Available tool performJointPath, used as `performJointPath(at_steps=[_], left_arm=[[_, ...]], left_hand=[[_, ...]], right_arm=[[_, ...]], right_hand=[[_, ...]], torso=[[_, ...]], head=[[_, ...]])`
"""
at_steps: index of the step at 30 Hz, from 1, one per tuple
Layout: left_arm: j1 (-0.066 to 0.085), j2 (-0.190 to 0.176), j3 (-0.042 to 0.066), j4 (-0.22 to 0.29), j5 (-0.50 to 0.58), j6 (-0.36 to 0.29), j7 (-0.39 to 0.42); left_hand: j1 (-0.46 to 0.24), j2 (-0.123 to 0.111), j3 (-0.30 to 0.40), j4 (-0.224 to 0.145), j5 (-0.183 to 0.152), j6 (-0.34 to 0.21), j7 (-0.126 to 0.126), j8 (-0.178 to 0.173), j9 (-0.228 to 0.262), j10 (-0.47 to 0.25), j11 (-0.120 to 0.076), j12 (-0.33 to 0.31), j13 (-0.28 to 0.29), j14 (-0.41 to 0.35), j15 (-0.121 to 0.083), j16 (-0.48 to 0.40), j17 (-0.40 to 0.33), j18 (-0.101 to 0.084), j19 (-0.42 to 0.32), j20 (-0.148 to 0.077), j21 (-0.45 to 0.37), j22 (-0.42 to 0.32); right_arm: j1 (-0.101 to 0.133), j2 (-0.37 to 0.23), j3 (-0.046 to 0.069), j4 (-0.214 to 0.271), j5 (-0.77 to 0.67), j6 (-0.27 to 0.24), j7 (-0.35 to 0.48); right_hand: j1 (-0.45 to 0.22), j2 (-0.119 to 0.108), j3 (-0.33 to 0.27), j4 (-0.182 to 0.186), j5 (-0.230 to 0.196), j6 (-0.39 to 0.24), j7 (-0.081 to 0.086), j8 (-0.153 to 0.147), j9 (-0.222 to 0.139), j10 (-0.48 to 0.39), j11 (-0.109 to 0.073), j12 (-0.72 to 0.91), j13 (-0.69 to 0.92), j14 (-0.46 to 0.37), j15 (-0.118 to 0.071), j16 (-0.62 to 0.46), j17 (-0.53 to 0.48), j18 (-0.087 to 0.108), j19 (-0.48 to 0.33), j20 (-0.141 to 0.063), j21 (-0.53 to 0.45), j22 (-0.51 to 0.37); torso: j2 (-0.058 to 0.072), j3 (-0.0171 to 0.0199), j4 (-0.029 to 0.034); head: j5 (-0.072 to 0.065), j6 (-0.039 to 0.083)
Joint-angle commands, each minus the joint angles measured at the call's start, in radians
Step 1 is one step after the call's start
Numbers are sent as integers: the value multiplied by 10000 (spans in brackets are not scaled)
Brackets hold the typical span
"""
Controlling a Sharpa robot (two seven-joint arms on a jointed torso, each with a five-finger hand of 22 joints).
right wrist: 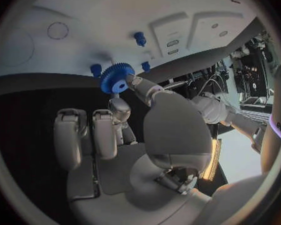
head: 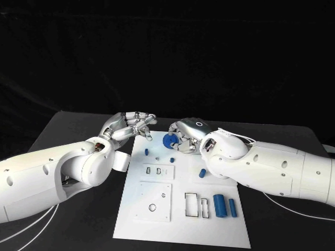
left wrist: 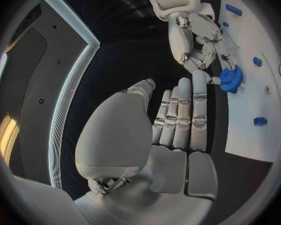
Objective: Assemble the parts on the task board
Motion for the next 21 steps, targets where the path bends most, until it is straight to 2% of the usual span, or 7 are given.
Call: performJointPath(at_steps=[1,4,10,15,17,21], left_arm=[[9,22,9,41,35,144,75],[9,22,10,56,35,141,80],[10,15,10,71,35,128,86],[11,5,10,85,35,114,88],[11,4,11,94,35,111,88],[12,1,11,101,35,108,86]], left_hand=[[-15,92,-28,-17,-41,-58,-16,40,8,-70,-4,67,17,-59,19,35,12,48,-80,-21,52,8],[-17,93,-29,-17,-42,-60,-16,40,9,-72,-3,70,17,-61,20,36,12,48,-84,-20,56,10],[-17,93,-29,-17,-42,-60,-16,40,9,-72,-3,70,17,-61,20,36,12,48,-84,-20,56,10],[-16,95,-29,-19,-42,-63,-17,42,11,-78,-3,75,17,-65,21,39,11,48,-91,-19,63,13],[-16,95,-29,-19,-42,-63,-17,42,11,-78,-3,75,17,-65,21,39,11,48,-91,-19,63,13],[-16,95,-29,-19,-42,-63,-17,42,11,-78,-3,75,17,-65,21,39,11,48,-91,-19,63,13]], right_arm=[[-40,140,-5,-134,-272,72,-217],[-71,278,-10,-260,-295,137,-252],[-107,460,-24,-423,-332,308,-304],[-127,551,-37,-550,-363,461,-344],[-133,581,-43,-602,-369,549,-366],[-151,631,-50,-710,-394,738,-466]], right_hand=[[-65,-11,68,27,54,32,-76,27,464,48,40,24,-2,508,-66,46,-10,-157,108,-24,19,1226],[-65,-11,68,27,54,32,-76,27,464,48,40,24,-2,508,-66,46,-10,-157,108,-24,19,1226],[-85,-17,79,38,44,-5,-63,-2,465,38,51,16,-7,507,-57,46,-8,-155,100,-20,11,1216],[-90,-25,94,37,27,-40,-50,-29,465,24,60,6,-14,506,-49,45,-10,-150,86,-15,-1,1199],[-103,-35,99,42,9,-66,-39,-51,465,15,70,0,-17,503,-42,40,-20,-146,74,-11,-13,1183],[-122,-58,109,46,-43,-115,-18,-93,467,-26,89,-30,-48,494,-26,23,-58,-132,37,1,-49,1134]], torso=[[5,-10,8],[8,-20,13],[3,-4,9],[-11,-4,-5],[-10,-9,-7],[-13,3,-2]], head=[[31,-20],[9,-28],[-7,-96],[-6,-153],[-43,-219],[-79,-241]])
